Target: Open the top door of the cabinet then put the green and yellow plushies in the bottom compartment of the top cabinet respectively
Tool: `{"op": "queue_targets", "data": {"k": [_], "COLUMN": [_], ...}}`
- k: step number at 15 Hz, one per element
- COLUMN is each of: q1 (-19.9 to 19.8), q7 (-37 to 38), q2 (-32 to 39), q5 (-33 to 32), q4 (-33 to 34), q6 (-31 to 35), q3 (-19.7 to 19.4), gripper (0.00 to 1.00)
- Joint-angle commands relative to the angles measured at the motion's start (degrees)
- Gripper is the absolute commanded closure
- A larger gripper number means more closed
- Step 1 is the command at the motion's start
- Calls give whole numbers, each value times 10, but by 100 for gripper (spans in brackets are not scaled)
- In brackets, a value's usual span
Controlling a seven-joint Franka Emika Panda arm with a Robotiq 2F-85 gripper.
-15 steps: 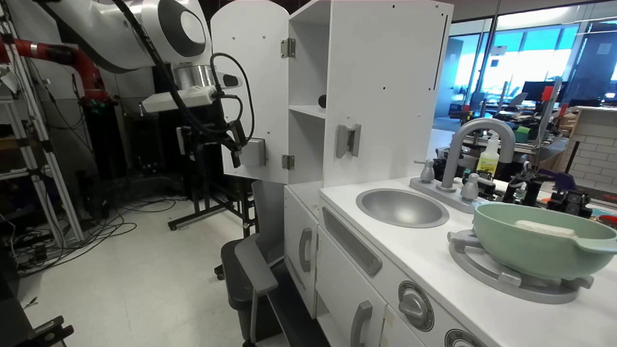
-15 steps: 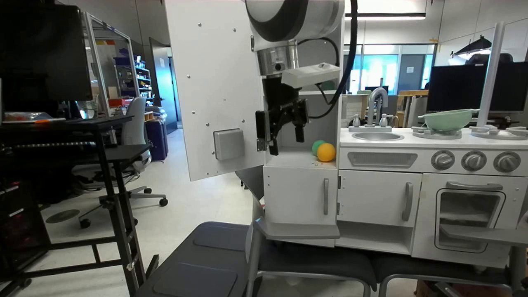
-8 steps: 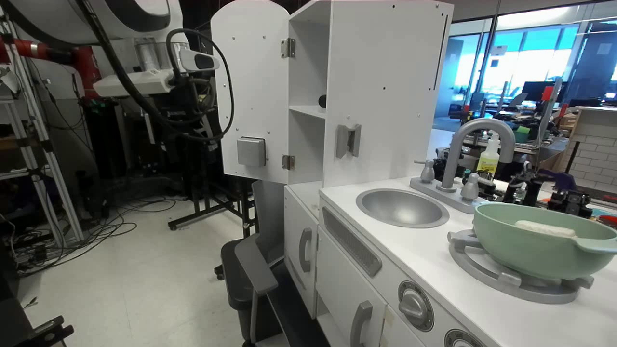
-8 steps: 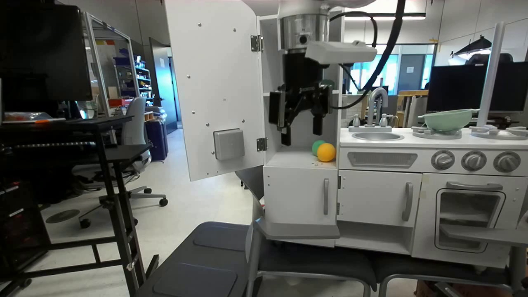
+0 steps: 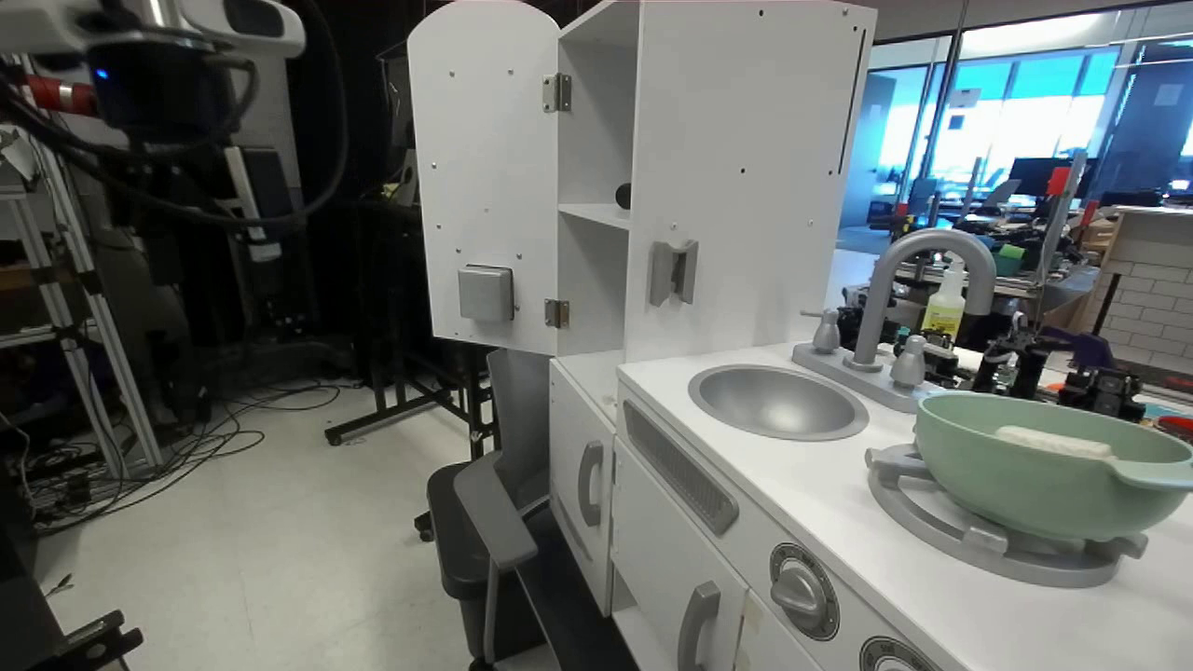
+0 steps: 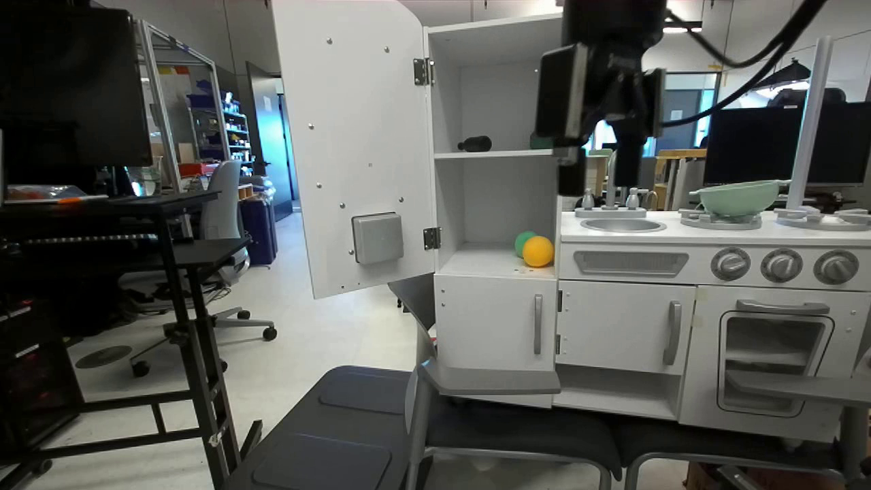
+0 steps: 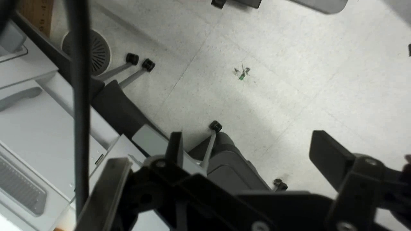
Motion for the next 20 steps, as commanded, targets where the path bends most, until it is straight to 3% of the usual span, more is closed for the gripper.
{"op": "queue_targets", "data": {"k": [1,6,10,15,20], "q1": [-3,-8,-27,-53,-62], "q7": [-51,-30,-37,-36,-36], "q2": [-147,-323,-417,-373,-275], "q5": [63,50,31,19,21], "q4": [-82,-122,-69,1,64], "q6": [-83,-207,-335,-332,-325], "q3": [-8,-25,-50,-59,-60], "gripper": [0,0,0,0,0]}}
